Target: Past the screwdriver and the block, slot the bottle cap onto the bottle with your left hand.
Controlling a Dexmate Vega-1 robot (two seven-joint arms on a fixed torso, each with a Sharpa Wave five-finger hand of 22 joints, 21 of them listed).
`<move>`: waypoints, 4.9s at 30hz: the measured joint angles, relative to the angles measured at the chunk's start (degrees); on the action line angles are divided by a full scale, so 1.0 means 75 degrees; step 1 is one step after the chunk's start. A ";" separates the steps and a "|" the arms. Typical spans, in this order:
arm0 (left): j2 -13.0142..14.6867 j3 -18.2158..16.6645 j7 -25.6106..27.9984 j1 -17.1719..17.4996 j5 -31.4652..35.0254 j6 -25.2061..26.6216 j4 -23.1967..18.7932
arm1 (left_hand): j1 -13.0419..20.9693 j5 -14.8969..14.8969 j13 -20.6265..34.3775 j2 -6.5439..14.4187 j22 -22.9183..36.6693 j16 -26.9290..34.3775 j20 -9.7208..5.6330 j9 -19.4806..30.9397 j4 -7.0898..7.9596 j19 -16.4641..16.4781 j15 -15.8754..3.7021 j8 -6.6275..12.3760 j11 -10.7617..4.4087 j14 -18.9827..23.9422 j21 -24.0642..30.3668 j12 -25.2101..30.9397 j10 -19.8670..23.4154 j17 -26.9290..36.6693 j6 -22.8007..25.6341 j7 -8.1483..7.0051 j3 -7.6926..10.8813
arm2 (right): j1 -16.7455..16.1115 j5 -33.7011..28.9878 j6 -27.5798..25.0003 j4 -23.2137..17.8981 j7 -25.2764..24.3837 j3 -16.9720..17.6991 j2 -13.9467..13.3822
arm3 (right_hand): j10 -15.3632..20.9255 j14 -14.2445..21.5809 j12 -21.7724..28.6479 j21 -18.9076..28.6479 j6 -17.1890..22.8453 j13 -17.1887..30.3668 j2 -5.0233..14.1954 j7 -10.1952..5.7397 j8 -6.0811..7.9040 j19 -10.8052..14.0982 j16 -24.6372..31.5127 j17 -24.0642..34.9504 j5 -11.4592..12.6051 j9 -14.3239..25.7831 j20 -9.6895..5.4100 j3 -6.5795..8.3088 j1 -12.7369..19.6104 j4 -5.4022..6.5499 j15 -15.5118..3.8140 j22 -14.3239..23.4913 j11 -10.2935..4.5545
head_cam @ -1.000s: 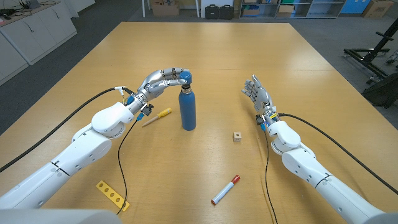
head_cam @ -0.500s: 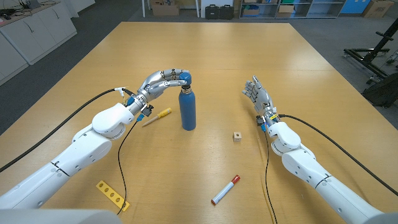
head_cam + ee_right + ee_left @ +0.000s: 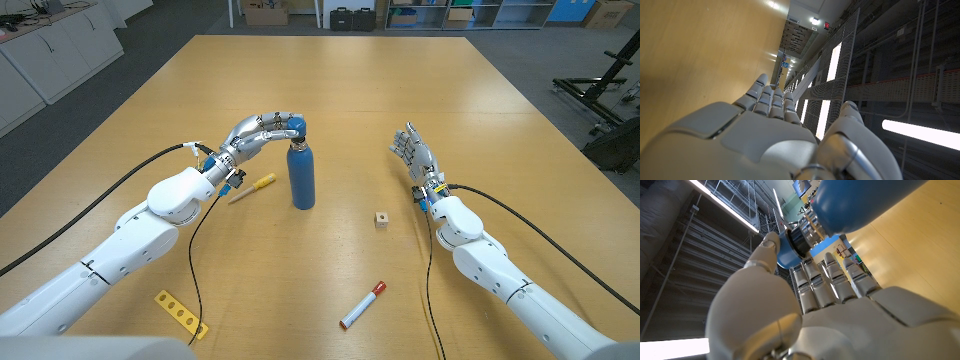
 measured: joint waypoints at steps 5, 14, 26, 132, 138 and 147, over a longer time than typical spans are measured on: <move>0.0025 0.0026 0.0003 -0.0013 0.0024 -0.0001 -0.0004 | -0.0131 0.0000 0.0002 0.0013 -0.0001 0.0000 0.0000 0.0001 0.0000 0.0000 0.0000 -0.0025 -0.0013 -0.0058 0.0000 -0.0006 0.0013 0.0000 -0.0013 -0.0013 0.0000 | 0.0002 0.0000 0.0000 -0.0001 -0.0001 -0.0004 0.0009 | 0.0000 0.0000 0.0000 0.0000 0.0000 0.0000 0.0000 0.0000 0.0000 0.0000 0.0000 0.0000 0.0000 0.0000 0.0000 0.0000 0.0000 0.0000 0.0000 0.0000 0.0000; 0.0030 0.0102 -0.0005 -0.0064 0.0028 0.0016 0.0005 | -0.0200 -0.0002 0.0001 0.0024 -0.0001 0.0001 0.0000 0.0002 0.0000 0.0000 0.0000 -0.0061 -0.0031 -0.0058 0.0000 -0.0035 0.0020 0.0000 -0.0029 -0.0029 0.0000 | 0.0004 -0.0002 -0.0001 0.0000 0.0005 -0.0012 0.0012 | 0.0000 0.0000 0.0000 0.0000 0.0000 0.0000 0.0000 0.0000 0.0000 0.0000 0.0000 0.0000 0.0000 0.0000 -0.0001 0.0000 0.0000 0.0000 0.0000 0.0000 0.0000; 0.0011 0.0177 -0.0053 -0.0108 0.0026 0.0016 0.0023 | -0.0261 -0.0023 -0.0001 0.0083 -0.0002 0.0001 0.0000 0.0003 0.0001 0.0000 0.0000 -0.0103 -0.0041 -0.0057 0.0000 -0.0065 0.0009 0.0000 -0.0042 -0.0043 -0.0001 | -0.0018 -0.0002 0.0002 0.0003 0.0019 -0.0012 -0.0007 | 0.0000 0.0014 0.0000 -0.0029 0.0000 0.0000 0.0000 0.0000 0.0000 0.0056 0.0000 0.0000 0.0000 0.0000 0.0000 0.0000 0.0000 0.0000 0.0014 0.0000 0.0000; 0.0358 0.0246 -0.0383 -0.0137 0.0139 -0.0125 0.0133 | -0.1786 -0.0036 0.0353 -0.0159 -0.0004 -0.0057 0.0738 0.0309 0.0289 -0.0903 0.0079 -0.1205 0.0440 -0.1891 -0.0053 -0.0130 -0.3672 0.0060 -0.2802 -0.0338 -0.0150 | -0.0032 0.0032 0.0099 0.0054 0.0101 -0.0012 0.0005 | 0.0000 0.0019 0.0000 -0.0149 0.0027 0.0000 0.0030 -0.0026 0.0000 0.0095 -0.0031 0.0036 0.0000 0.0000 0.0040 0.0000 -0.0030 0.0000 0.0008 -0.0001 0.0000; 0.0378 0.0246 -0.0430 -0.0119 0.0178 -0.0192 0.0150 | -0.1856 -0.0036 0.0353 -0.0150 -0.0004 -0.0057 0.0736 0.0344 0.0295 -0.0983 0.0069 -0.1205 0.0511 -0.2009 -0.0053 -0.0130 -0.3897 0.0059 -0.3015 -0.0319 -0.0219 | -0.0030 0.0032 0.0098 0.0055 0.0104 -0.0018 0.0007 | 0.0042 0.0046 0.0000 -0.0176 0.0027 0.0000 0.0030 -0.0026 0.0000 0.0095 -0.0032 0.0036 0.0000 0.0000 0.0040 0.0000 -0.0030 0.0000 0.0016 -0.0001 -0.0042; 0.0399 0.0218 -0.0441 -0.0082 0.0281 -0.0355 0.0162 | -0.2178 -0.0036 0.0332 -0.0209 -0.0004 -0.0057 0.0680 0.0343 0.0367 -0.1236 0.0054 -0.1271 0.0701 -0.2269 -0.0052 -0.0129 -0.4286 0.0059 -0.3340 -0.0243 -0.0335 | -0.0051 0.0021 0.0098 0.0029 0.0101 -0.0018 0.0003 | 0.0042 0.0070 0.0000 -0.0176 0.0027 0.0000 0.0029 -0.0026 0.0000 0.0095 -0.0032 0.0036 0.0000 0.0000 0.0040 0.0000 -0.0030 0.0000 0.0041 -0.0001 -0.0042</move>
